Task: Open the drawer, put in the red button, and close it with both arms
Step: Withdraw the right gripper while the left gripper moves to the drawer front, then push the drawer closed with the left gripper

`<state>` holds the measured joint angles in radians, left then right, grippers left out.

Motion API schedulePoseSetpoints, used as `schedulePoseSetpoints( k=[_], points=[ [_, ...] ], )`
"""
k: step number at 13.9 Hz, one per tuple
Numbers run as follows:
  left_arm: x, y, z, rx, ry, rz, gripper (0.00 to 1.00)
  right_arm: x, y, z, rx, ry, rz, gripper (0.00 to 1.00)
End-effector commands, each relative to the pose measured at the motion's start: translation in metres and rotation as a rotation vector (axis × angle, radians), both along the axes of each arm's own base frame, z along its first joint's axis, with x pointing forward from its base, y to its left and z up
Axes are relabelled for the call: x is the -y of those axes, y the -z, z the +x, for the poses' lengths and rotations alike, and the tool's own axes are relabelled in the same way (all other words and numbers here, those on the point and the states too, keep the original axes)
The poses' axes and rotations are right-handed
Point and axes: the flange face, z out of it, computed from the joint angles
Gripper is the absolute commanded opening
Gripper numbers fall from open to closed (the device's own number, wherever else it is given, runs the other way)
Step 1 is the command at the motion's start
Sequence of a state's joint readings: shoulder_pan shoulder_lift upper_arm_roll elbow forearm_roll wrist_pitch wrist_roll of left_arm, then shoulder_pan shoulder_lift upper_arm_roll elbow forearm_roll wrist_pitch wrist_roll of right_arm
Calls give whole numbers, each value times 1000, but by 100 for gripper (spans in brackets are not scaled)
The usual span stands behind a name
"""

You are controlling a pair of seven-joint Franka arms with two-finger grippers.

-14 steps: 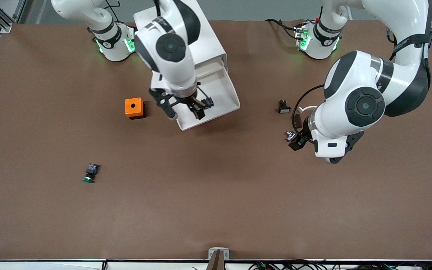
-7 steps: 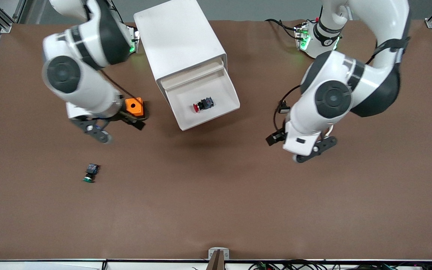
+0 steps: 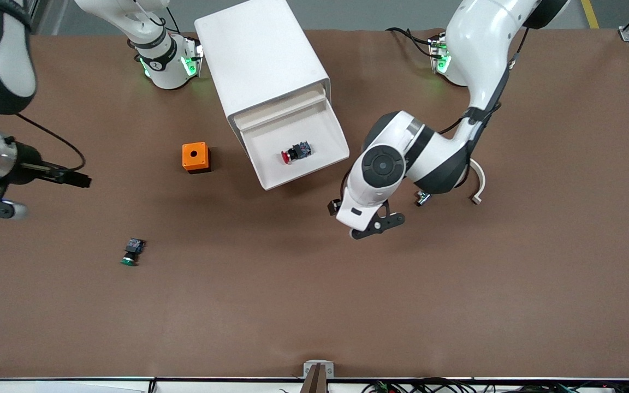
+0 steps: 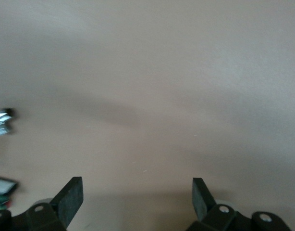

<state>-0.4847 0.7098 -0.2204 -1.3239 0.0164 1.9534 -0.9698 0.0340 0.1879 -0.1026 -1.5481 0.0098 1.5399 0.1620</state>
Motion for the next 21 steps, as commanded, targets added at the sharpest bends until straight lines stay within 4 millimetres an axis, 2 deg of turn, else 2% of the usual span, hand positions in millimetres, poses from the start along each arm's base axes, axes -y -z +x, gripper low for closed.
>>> schedulePoseSetpoints(
  k=[1, 2, 3, 4, 6, 9, 14, 16, 19, 21],
  points=[
    [31, 19, -17, 12, 19, -3, 100, 31, -5, -1, 8, -73, 1, 100],
    [35, 20, -21, 11, 9, -1, 100, 45, -9, 0, 26, -81, 12, 100],
    [50, 21, -34, 7, 5, 2, 100, 52, -12, 1, 41, -87, 19, 100],
    [67, 24, -51, 2, 5, 9, 100, 56, -15, 1, 57, -104, 19, 100],
    [76, 32, -69, -17, -3, 31, 100, 57, -14, 3, 67, -121, 21, 100],
    [96, 28, -91, -46, -15, 7, 100, 51, -15, 6, 91, -121, 56, 100],
    [145, 29, -155, -87, -36, 12, 100, 30, -21, 13, 129, -165, 55, 100],
    [155, 31, -175, -114, -48, 17, 100, 18, -30, 14, 138, -195, 40, 100],
    [169, 29, -199, -143, -57, 14, 100, 17, -35, 15, 148, -191, 46, 100],
    [176, 28, -212, -150, -61, 15, 100, 15, -51, 18, 181, -191, 48, 100]
  ],
)
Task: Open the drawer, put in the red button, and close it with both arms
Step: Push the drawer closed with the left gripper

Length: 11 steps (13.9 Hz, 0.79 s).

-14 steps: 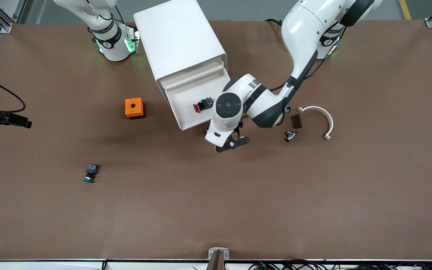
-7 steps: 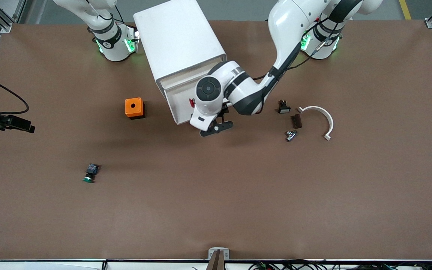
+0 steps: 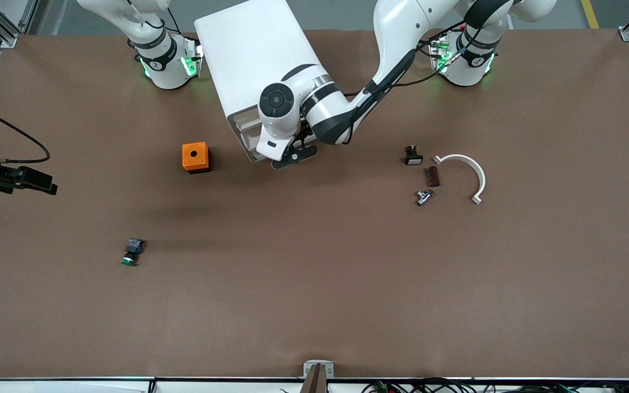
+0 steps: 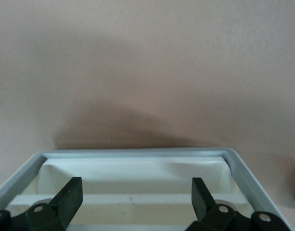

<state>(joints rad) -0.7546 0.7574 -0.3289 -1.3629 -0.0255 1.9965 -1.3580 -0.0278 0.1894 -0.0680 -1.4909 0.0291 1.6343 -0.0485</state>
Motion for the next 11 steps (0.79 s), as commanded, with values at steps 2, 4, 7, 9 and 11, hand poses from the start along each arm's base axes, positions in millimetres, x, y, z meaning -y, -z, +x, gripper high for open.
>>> schedulePoseSetpoints(
  k=[2, 4, 7, 9, 11],
  points=[
    [10, -9, -26, -30, -28, 1, 100, -2, -36, -2, 26, -7, 36, 100],
    [12, -7, -33, -36, -48, 16, 100, 8, -61, -10, 17, 10, 63, 100],
    [-5, -39, -2, 9, -91, 0, 100, 12, -63, -28, -80, 23, 62, 100],
    [-44, -70, 50, 51, -161, -5, 100, 23, -80, -43, -64, 33, 64, 100],
    [-93, -101, 102, 119, -200, 12, 100, 19, -84, -50, -53, 12, 40, 100]
  ],
)
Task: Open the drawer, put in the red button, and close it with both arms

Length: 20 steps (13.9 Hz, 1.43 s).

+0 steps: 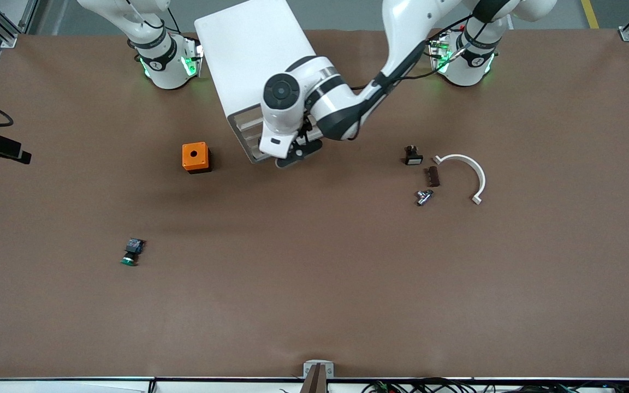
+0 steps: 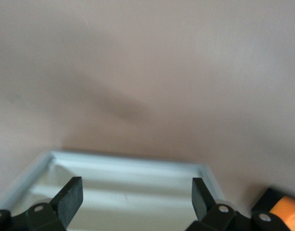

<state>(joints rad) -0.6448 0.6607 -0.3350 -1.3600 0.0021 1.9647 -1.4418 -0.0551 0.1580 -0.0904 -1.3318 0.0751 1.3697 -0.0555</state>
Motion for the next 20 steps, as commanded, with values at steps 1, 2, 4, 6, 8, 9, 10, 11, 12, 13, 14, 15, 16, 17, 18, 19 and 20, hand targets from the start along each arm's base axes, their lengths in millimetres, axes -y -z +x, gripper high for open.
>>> schedulePoseSetpoints(
  k=[1, 2, 4, 6, 8, 9, 10, 11, 12, 13, 14, 15, 16, 17, 18, 19, 20],
  points=[
    [-68, -51, 56, 75, -49, 34, 100, -3, -11, -16, 15, -38, -57, 100],
    [-97, -66, 78, 101, -67, 50, 100, -8, -9, -18, 16, -61, -75, 100],
    [-161, -101, 119, 159, -70, 71, 100, -14, -6, -29, 43, -78, -75, 100],
    [-231, -133, 152, 184, -37, 74, 100, -23, -2, -42, 64, -91, -72, 100],
    [-297, -162, 174, 215, 8, 76, 100, -23, 0, -48, 79, -91, -64, 100],
    [-325, -169, 180, 207, 38, 83, 100, -28, -3, -50, 84, -100, -62, 100],
    [-348, -180, 183, 221, 81, 84, 100, -31, -3, -50, 85, -104, -61, 100],
    [-367, -198, 182, 246, 144, 81, 100, -33, -5, -50, 90, -109, -60, 100],
    [-393, -211, 180, 252, 205, 104, 100, -26, -5, -51, 90, -95, -59, 100],
    [-415, -225, 173, 239, 255, 121, 100, -22, -5, -52, 90, -87, -57, 100],
    [-438, -242, 164, 228, 316, 134, 100, -20, -5, -52, 89, -84, -55, 100],
    [-455, -256, 152, 221, 365, 145, 100, -17, -5, -52, 89, -76, -48, 100],
    [-473, -267, 138, 221, 392, 156, 100, -16, -5, -53, 90, -73, -45, 100],
    [-486, -278, 125, 230, 408, 163, 100, -15, -6, -53, 90, -72, -45, 100],
    [-498, -287, 111, 236, 432, 165, 100, -15, -7, -54, 95, -71, -42, 100],
    [-508, -293, 98, 241, 456, 148, 100, -16, -7, -54, 92, -71, -40, 100],
    [-517, -297, 83, 246, 458, 120, 100, -16, -7, -55, 87, -70, -38, 100]
  ],
)
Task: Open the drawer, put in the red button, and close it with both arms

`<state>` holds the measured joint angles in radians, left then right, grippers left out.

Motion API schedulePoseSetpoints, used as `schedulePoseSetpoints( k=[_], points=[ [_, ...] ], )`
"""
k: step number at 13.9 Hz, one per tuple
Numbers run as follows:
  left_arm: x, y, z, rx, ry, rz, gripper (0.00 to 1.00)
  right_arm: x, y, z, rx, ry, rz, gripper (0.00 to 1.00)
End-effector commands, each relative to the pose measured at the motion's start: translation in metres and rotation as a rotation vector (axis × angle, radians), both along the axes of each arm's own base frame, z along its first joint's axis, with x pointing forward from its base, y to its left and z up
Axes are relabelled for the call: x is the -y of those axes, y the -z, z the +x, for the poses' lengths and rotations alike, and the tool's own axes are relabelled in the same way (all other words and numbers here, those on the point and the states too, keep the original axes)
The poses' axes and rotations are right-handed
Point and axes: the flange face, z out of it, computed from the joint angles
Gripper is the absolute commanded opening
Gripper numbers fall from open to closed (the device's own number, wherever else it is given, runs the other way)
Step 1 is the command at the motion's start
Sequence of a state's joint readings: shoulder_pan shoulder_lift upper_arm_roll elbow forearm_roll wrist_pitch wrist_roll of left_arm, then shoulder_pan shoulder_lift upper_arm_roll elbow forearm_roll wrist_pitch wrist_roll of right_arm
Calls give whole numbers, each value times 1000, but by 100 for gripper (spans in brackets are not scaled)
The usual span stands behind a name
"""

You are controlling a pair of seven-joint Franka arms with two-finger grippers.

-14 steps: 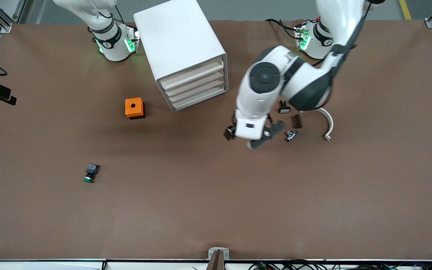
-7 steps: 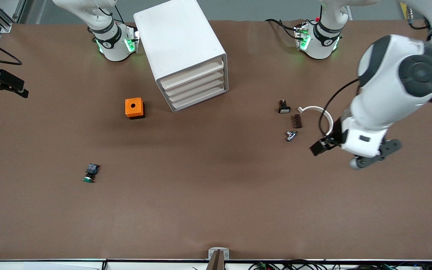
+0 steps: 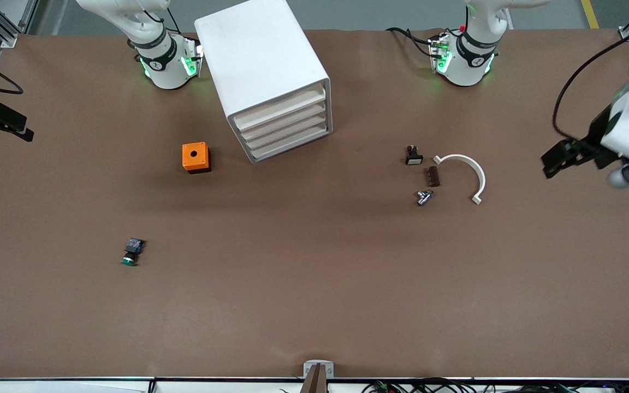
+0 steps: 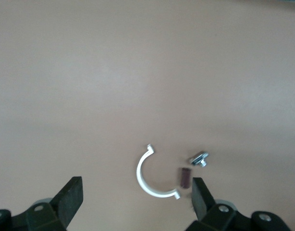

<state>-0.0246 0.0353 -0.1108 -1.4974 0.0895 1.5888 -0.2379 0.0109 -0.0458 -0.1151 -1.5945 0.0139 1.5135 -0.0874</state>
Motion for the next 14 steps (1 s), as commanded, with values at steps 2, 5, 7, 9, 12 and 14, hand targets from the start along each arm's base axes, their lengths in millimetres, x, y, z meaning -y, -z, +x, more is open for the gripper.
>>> schedulePoseSetpoints(
  k=[2, 5, 7, 9, 12, 14],
  points=[
    [-21, -8, -57, -7, 19, -57, 100, -3, -3, -11, 1, 4, 26, 100],
    [-18, -8, -64, -43, 21, -51, 100, 6, -2, -12, -9, 26, 45, 100],
    [-14, -10, -63, -54, 33, -47, 100, 8, -2, -13, -11, 29, 45, 100],
    [-10, -17, -61, -39, 30, -50, 100, 9, -2, -13, -9, 27, 45, 100],
    [-12, -12, -58, -63, 32, -49, 100, 8, -5, -14, -4, 31, 37, 100],
    [-14, -7, -54, -75, 32, -46, 100, 10, -4, -14, -5, 80, 31, 100]
  ],
)
